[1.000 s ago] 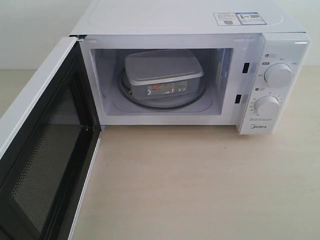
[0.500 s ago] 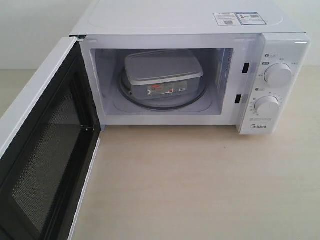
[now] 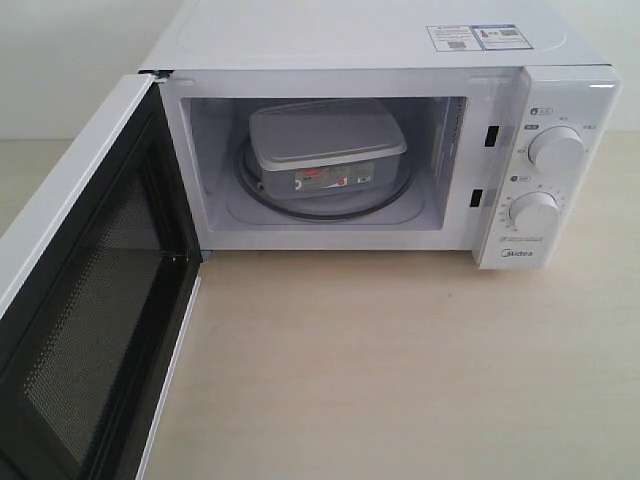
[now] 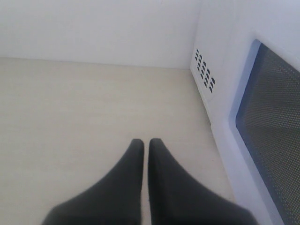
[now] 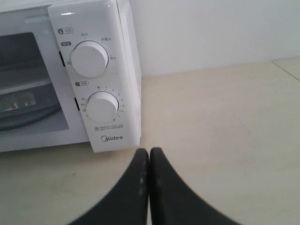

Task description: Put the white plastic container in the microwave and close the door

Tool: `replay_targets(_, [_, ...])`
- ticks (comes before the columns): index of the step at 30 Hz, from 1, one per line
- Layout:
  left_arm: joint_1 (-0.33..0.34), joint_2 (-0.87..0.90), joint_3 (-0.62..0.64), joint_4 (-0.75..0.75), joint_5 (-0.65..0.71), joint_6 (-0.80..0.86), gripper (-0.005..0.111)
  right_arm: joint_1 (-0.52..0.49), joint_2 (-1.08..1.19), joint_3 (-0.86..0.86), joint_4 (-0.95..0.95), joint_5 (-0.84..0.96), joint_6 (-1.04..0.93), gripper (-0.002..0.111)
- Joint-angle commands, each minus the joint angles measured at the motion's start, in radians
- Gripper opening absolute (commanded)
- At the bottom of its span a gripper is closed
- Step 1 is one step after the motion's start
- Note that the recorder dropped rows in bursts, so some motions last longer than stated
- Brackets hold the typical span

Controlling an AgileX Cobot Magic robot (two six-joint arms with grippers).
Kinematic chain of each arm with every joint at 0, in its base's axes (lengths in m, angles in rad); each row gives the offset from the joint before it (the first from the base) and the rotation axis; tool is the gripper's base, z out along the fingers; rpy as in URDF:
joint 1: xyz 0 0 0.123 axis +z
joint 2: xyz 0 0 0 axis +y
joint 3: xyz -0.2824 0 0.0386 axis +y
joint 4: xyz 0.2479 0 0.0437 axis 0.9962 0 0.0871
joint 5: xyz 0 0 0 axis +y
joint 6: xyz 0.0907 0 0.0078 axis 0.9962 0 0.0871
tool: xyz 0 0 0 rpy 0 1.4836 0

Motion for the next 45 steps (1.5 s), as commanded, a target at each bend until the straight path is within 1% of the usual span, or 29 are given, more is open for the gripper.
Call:
replay_targets(1, [0.003, -0.004, 0.004, 0.003, -0.001, -0.002, 0.004, -0.006, -0.008, 0.003, -0.047, 0.052, 0.001, 0.0])
replay_targets(6, [0.003, -0.004, 0.004, 0.003, -0.001, -0.002, 0.004, -0.006, -0.028, 0.003, -0.072, 0.115, 0.003, 0.0])
replay_targets(45, [0.003, -0.004, 0.004, 0.003, -0.001, -0.002, 0.004, -0.006, -0.028, 0.003, -0.072, 0.123, 0.018, 0.0])
